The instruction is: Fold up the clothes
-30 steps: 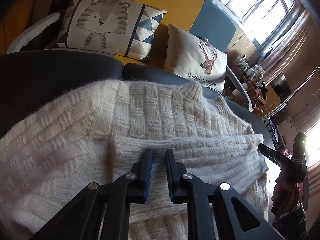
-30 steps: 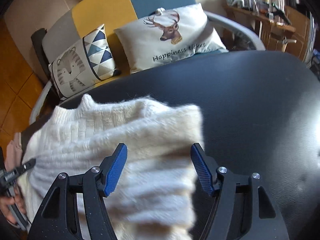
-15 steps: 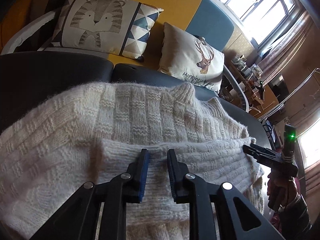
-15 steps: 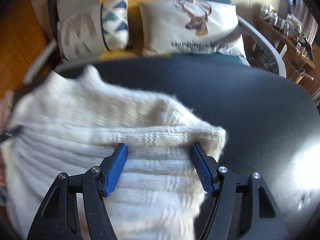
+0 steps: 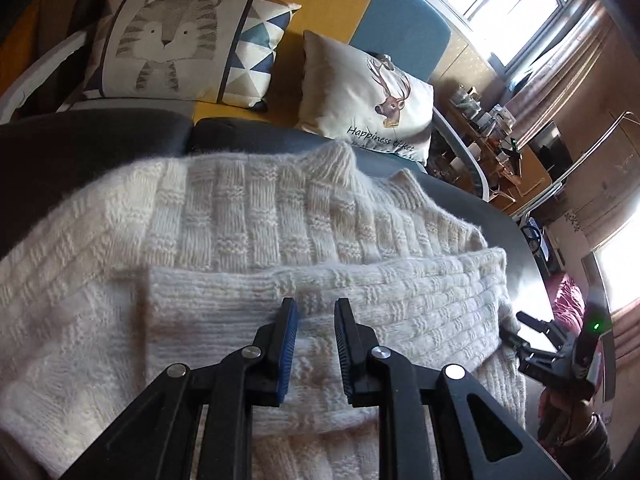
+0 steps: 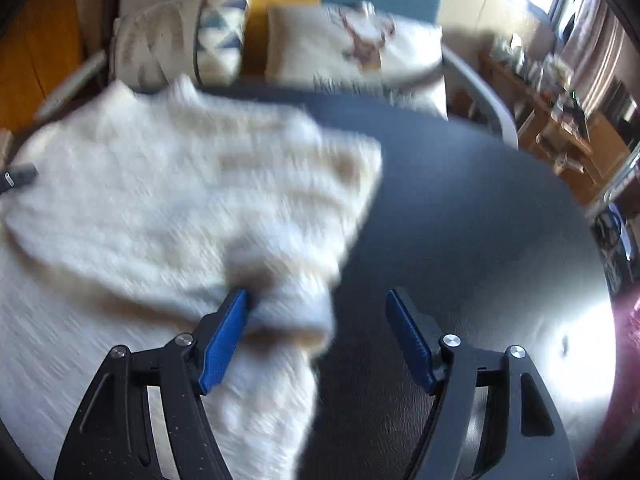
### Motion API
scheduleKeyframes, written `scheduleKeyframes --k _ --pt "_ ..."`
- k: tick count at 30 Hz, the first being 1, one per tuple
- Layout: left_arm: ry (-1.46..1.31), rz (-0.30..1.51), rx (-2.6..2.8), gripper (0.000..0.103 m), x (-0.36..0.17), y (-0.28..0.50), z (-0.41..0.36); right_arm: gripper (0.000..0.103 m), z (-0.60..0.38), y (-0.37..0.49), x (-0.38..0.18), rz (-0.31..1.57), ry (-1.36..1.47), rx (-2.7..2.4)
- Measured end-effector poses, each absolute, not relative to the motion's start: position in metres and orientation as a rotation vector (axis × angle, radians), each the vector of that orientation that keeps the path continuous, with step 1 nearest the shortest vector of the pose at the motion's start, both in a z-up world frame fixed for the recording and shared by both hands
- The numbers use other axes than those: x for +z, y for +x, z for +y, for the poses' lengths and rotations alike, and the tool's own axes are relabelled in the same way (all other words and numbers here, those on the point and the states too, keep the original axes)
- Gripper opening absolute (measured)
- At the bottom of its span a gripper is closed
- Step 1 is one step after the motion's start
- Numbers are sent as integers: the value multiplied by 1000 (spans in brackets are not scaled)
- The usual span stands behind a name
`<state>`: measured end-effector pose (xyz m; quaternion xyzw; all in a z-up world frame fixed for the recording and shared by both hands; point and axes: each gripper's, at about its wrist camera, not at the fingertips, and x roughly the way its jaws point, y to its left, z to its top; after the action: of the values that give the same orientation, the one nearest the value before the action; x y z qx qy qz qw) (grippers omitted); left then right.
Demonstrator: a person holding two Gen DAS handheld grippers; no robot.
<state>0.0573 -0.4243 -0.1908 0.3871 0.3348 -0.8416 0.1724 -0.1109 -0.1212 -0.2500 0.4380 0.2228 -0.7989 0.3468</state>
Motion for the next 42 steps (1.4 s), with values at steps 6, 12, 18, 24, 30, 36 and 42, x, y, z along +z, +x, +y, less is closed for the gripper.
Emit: scheduleKeyframes --k 6,12,18,24,30,36,42 --pt "1115 954 -2382 18 -190 61 -431 85 -115 -129 -240 445 1177 -2080" --pt "1093 904 -2398 19 -180 54 -425 85 -146 -147 -202 288 1085 -2052" --pt "1077 943 -2404 19 -194 58 -430 85 -189 -161 -238 382 1143 -1920" --pt "1089 956 -2417 19 -193 59 -431 85 -178 -144 -236 488 1089 -1975" --pt "1113 890 -2409 20 -186 61 -422 85 -160 -103 -229 560 1058 -1985" --pt "1102 921 -2428 20 -194 61 -427 87 -137 -107 -250 497 1150 -1971" --pt "1085 914 -2425 22 -174 70 -421 88 -138 -83 -216 397 1195 -2018"
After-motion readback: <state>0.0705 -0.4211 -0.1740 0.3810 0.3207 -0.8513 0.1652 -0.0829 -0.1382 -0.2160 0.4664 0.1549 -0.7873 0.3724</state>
